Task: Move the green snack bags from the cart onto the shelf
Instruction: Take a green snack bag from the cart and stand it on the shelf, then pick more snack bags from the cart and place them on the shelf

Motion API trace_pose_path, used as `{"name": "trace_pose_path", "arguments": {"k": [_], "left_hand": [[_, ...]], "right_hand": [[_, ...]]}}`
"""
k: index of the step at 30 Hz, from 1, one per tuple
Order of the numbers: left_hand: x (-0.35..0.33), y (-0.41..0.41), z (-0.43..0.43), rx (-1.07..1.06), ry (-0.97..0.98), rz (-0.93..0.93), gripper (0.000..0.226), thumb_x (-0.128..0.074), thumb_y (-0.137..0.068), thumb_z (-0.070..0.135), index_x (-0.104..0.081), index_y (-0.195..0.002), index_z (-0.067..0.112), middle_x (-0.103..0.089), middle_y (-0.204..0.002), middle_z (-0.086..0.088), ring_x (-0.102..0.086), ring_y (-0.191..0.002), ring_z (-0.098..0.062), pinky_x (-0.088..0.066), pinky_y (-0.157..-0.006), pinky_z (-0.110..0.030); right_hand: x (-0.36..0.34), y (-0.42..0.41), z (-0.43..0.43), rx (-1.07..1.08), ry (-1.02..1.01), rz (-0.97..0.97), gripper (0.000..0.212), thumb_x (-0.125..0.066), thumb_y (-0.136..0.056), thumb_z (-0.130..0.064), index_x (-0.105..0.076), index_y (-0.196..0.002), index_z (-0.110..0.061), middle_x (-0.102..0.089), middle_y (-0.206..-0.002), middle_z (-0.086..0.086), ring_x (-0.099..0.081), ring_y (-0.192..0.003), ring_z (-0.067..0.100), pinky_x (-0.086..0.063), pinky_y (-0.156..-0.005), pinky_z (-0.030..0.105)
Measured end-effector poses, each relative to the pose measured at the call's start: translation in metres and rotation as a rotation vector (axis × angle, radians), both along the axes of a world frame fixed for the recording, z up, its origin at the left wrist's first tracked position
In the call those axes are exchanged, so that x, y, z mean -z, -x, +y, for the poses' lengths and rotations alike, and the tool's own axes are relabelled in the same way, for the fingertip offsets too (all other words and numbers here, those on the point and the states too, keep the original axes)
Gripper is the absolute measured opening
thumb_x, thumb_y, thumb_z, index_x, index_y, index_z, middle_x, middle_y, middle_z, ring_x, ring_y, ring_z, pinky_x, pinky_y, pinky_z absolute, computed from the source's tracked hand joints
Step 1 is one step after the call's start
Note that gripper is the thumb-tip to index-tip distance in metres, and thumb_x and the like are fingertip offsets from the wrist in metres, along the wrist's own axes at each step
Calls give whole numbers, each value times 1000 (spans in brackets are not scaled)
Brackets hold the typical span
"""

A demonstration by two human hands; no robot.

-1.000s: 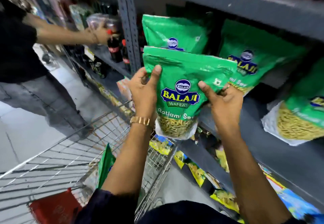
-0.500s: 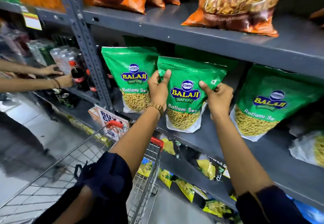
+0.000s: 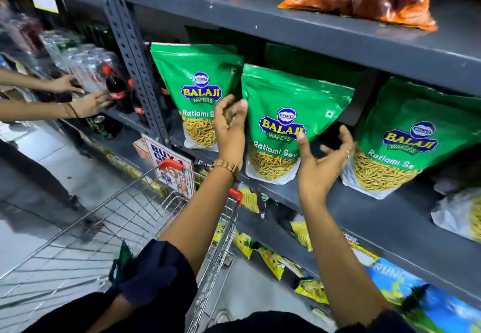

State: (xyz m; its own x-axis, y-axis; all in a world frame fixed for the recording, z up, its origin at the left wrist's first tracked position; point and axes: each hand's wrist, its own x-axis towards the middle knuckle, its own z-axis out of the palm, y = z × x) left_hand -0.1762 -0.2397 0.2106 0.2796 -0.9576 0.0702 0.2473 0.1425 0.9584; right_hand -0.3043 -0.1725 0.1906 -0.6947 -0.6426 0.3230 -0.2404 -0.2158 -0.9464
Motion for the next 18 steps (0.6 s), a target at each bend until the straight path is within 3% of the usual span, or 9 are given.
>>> {"name": "trace_pose_path", "arguments": {"k": [2, 5, 8, 10, 13, 16, 18], "left_hand": [[13, -13, 19, -54, 7, 3, 32, -58, -95, 18, -51, -125, 12, -64, -122, -18, -62, -115, -32, -49, -102, -44], [35, -40, 56, -101, 47, -88, 21, -55, -95, 22, -55, -116, 20, -64, -123, -16, -62, -113, -30, -50, -99, -49], [62, -74, 101, -146, -1, -148, 15, -57, -94, 25, -59, -108, 28, -68, -114, -17, -65, -105, -33, -50, -94, -48], [82, -103, 135, -167, -75, -207, 12, -57, -93, 27, -62, -102, 33, -70, -102, -7, -66, -96, -24, -51, -89, -43], [114, -150, 185, -104, -341, -356, 15, -61, -92, 29, -61, -106, 25, -68, -100, -5, -63, -94, -19, -50, -84, -34], [150, -197, 239, 40, -694, -570, 29, -66, -89, 23, -63, -110, 3, -66, -104, -13, -61, -95, -22, -47, -79, -28], [169, -214, 271, 118, -925, -668, 43, -69, -87, 28, -60, -119, 1, -65, -113, -19, -62, -104, -27, -50, -90, -34]], "right_hand": [[11, -15, 18, 45, 11, 145, 76, -79, -80, -33, -39, -140, -9, -39, -134, 8, -49, -96, 24, -40, -82, 4], [25, -37, 34, -78, 38, 249, 62, -79, -81, -28, -47, -130, -8, -46, -123, 13, -52, -106, 27, -45, -95, 33], [44, -64, 43, -398, 14, 329, 41, -75, -83, -28, -56, -117, -17, -53, -105, -3, -54, -94, 14, -46, -85, 29], [61, -84, 43, -682, -129, 370, 32, -73, -82, -30, -59, -110, -21, -59, -97, -7, -58, -89, 12, -49, -80, 28], [95, -119, 37, -1117, -468, 505, 34, -78, -79, -22, -63, -109, -12, -65, -101, -2, -60, -90, 16, -51, -85, 36], [134, -159, 35, -1509, -783, 848, 48, -80, -77, -21, -62, -119, -7, -64, -123, 14, -60, -109, 24, -47, -95, 36], [158, -183, 37, -1664, -916, 1042, 55, -80, -77, -22, -59, -125, -6, -59, -133, 18, -56, -120, 31, -45, -98, 38]]}}
